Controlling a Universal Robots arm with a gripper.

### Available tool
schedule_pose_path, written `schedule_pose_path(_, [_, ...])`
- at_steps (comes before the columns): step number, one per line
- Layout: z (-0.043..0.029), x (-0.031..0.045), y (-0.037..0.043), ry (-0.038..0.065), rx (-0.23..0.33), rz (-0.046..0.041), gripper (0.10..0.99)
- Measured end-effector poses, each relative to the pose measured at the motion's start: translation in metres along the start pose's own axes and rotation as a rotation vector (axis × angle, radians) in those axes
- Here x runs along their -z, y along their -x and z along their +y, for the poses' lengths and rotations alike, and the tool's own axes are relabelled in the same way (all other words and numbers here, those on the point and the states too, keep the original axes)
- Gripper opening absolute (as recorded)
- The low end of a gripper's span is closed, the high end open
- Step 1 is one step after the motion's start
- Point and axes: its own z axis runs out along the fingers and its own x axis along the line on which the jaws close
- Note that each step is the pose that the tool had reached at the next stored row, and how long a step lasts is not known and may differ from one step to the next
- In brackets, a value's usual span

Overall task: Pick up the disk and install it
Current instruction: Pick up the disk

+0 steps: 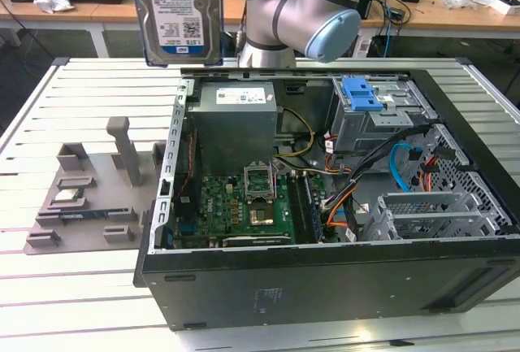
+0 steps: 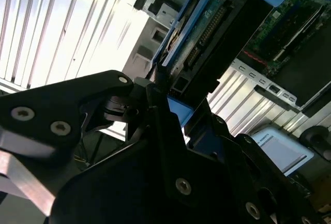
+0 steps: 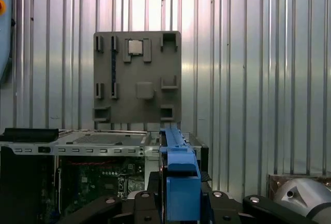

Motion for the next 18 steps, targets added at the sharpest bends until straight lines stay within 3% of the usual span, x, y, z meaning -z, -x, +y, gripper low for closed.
schedule_pose_path(2, [-0.0136, 0.0002, -0.0002, 0.002, 0.0, -0.0001, 0.369])
schedule_pose_path(6, [-0.033, 0.0005, -0.0004, 0.004, 0.0, 0.0, 0.369])
schedule_pose_path(8, [-0.0492, 0.0007, -0.0005, 0.007, 0.0, -0.0001, 0.369])
schedule_pose_path(11, [-0.0671, 0.001, -0.0007, 0.009, 0.0, -0.0001, 0.369])
schedule_pose_path(18, [-0.1001, 0.0015, -0.001, 0.013, 0.0, -0.0001, 0.369])
